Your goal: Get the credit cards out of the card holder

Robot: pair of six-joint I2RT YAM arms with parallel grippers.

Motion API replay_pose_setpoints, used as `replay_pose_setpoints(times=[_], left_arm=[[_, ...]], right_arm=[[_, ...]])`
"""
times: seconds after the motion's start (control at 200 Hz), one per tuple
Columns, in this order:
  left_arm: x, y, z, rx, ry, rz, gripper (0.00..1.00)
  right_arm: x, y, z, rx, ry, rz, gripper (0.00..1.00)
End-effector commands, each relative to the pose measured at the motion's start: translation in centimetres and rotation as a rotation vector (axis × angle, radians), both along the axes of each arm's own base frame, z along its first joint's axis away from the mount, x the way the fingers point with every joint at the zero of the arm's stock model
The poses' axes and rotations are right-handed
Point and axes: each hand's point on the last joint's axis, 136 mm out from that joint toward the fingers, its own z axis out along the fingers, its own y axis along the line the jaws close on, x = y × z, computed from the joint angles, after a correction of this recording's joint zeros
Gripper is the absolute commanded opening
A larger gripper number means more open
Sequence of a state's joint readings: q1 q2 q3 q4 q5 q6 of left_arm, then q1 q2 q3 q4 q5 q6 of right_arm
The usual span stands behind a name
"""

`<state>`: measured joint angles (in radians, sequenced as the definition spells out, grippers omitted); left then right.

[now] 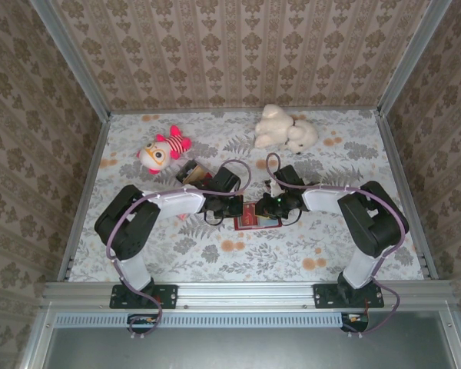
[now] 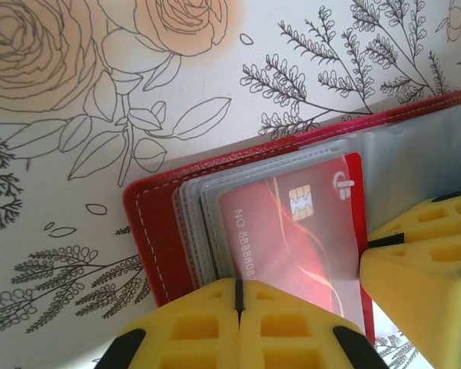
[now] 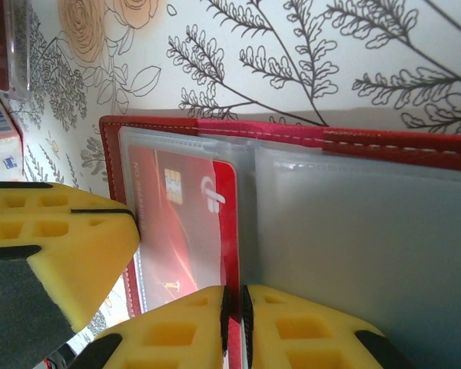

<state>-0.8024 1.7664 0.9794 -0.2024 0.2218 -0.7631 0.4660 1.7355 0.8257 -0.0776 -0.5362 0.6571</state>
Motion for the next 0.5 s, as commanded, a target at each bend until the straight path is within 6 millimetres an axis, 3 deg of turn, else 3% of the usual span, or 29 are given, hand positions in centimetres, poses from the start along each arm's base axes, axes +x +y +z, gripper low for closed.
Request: replay_pose_setpoints(times=[0.0,0.225,0.395,0.495], left_arm=[[-1.6,1.3,-2.7,0.042,0.078,0.018,0.03],[-1.7,1.8,-2.6,0.062,0.069,0.021,0.06],[-1.1,1.9,-1.0,0.056,0.023,0.010,0.23],[-0.7,1.8,-0.1,0.048,-0.001,0.006,0.28]], right_arm=[[0.5,0.8,0.3,0.033,-0.003,0.022,0.15],[0.5,1.0,0.5,0.053,-0.003,0.013,0.02],[0.1,0.1,0.9,0.027,-0.002,-0.009,0.00],[-0.2,-0.5,1.4,0.030,-0.007,-0.026,0.00]])
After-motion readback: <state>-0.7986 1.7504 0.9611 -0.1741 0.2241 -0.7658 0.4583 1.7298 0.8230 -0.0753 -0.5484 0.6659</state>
